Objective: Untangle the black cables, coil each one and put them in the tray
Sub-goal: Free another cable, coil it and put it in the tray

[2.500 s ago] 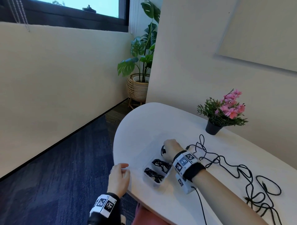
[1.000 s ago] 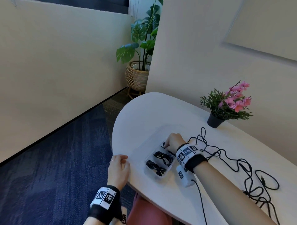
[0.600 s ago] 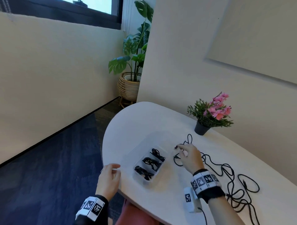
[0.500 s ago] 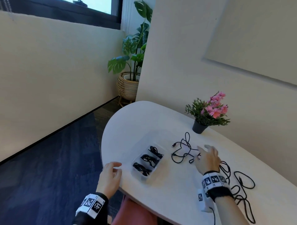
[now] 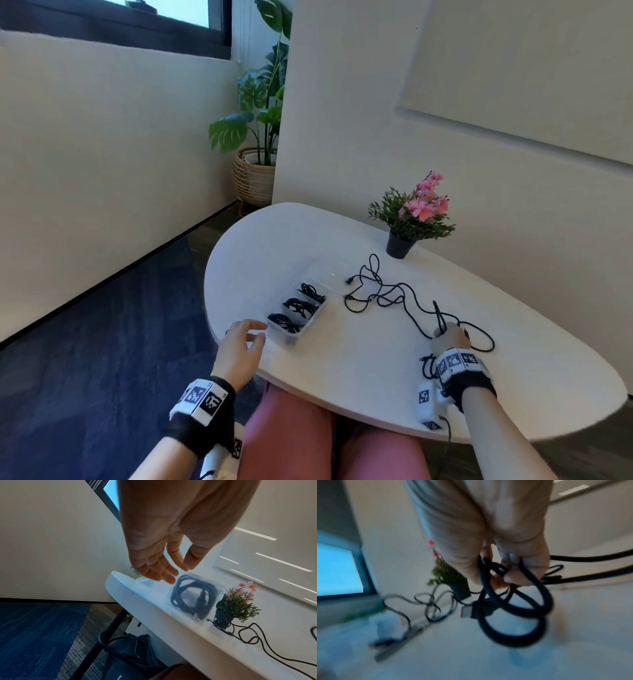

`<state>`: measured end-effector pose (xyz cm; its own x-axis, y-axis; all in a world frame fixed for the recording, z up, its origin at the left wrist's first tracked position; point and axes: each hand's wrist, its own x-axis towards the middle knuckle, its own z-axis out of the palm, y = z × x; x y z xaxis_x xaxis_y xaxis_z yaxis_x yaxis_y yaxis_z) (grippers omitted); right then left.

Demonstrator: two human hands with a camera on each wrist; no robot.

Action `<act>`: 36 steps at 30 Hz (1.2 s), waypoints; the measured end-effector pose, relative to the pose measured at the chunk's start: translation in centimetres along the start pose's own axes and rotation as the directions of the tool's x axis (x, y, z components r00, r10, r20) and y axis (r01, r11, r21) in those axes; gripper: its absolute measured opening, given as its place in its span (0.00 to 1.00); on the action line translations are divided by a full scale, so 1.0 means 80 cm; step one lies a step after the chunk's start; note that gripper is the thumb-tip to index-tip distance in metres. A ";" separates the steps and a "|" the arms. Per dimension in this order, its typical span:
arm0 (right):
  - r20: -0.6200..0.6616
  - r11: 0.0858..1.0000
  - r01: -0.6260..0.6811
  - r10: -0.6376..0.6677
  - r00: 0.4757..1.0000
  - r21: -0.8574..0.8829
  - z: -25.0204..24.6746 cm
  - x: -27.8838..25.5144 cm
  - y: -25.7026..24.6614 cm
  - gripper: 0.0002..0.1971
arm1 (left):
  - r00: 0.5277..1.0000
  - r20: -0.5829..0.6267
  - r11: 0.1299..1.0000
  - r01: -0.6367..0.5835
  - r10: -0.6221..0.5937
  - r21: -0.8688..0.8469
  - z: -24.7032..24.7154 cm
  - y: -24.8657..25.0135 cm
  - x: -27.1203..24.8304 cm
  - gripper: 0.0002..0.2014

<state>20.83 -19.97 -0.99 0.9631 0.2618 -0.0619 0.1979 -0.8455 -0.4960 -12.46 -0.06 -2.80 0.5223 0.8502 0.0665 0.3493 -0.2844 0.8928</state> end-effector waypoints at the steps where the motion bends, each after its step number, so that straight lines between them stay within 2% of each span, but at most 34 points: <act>1: -0.062 0.990 -0.014 0.023 0.998 0.141 -0.006 -0.007 -0.005 0.06 | 1.000 0.004 1.000 -0.010 0.010 -0.004 0.001 0.003 -0.005 0.09; 4: -0.201 0.882 0.104 -0.011 0.980 0.459 -0.031 -0.029 -0.024 0.07 | 0.998 0.005 0.998 -0.060 0.060 -0.010 0.002 0.010 -0.015 0.09; 6: -0.215 0.768 0.196 -0.078 0.974 0.610 -0.049 -0.045 -0.044 0.09 | 0.995 0.006 0.995 -0.101 0.101 -0.007 0.003 0.016 -0.019 0.09; 8: -0.170 0.620 0.235 -0.163 0.972 0.748 -0.069 -0.067 -0.070 0.09 | 0.992 0.026 0.992 -0.125 0.126 -0.013 0.005 0.024 -0.020 0.09; 11: -0.027 0.446 0.178 -0.325 0.945 0.877 -0.085 -0.102 -0.106 0.08 | 0.981 0.064 0.983 -0.183 0.182 0.003 0.014 0.040 -0.019 0.08; 13: 0.077 0.459 0.140 -0.423 0.903 0.877 -0.084 -0.123 -0.124 0.09 | 0.968 0.098 0.973 -0.231 0.230 0.006 0.022 0.054 -0.020 0.08; 16: 0.182 0.516 0.124 -0.501 0.846 0.847 -0.070 -0.149 -0.142 0.12 | 0.933 0.206 0.955 -0.293 0.295 -0.040 0.033 0.075 -0.023 0.09; 20: 0.245 0.471 0.088 -0.600 0.761 0.878 -0.061 -0.173 -0.159 0.16 | 0.847 0.420 0.945 -0.309 0.326 -0.109 0.054 0.097 -0.035 0.33; 22: 0.227 0.409 0.073 -0.637 0.736 0.910 -0.064 -0.178 -0.164 0.17 | 0.829 0.483 0.949 -0.315 0.282 -0.014 0.070 0.093 -0.032 0.40; 23: 0.209 0.375 0.064 -0.642 0.738 0.925 -0.068 -0.179 -0.166 0.17 | 0.822 0.511 0.946 -0.319 0.249 0.053 0.078 0.088 -0.029 0.37; 25: 0.170 0.317 0.048 -0.622 0.765 0.947 -0.079 -0.173 -0.167 0.16 | 0.796 0.570 0.936 -0.328 0.202 0.126 0.086 0.079 -0.021 0.22; 26: 0.147 0.298 0.051 -0.605 0.782 0.953 -0.085 -0.167 -0.166 0.15 | 0.781 0.591 0.937 -0.329 0.202 0.115 0.088 0.076 -0.019 0.14; 27: 0.120 0.293 0.071 -0.587 0.800 0.954 -0.092 -0.159 -0.164 0.14 | 0.766 0.608 0.945 -0.318 0.206 0.080 0.087 0.076 -0.017 0.11; 31: 0.002 0.393 0.190 -0.437 0.899 0.900 -0.115 -0.111 -0.140 0.12 | 0.751 0.636 0.973 -0.232 0.179 0.000 0.064 0.080 -0.011 0.14; 34: -0.075 0.407 0.170 -0.239 0.968 0.897 -0.129 -0.071 -0.115 0.12 | 0.774 0.589 0.942 -0.330 0.232 0.062 0.036 0.075 0.004 0.10; 36: -0.116 0.411 0.162 -0.133 0.984 0.897 -0.136 -0.051 -0.097 0.13 | 0.780 0.568 0.920 -0.380 0.262 0.097 0.018 0.071 0.011 0.08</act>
<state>17.33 -19.52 12.53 0.9430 0.3156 0.1057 0.0735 0.1122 -0.9910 -8.85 -1.57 1.70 0.9409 0.3371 0.0326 0.1988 -0.6276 0.7527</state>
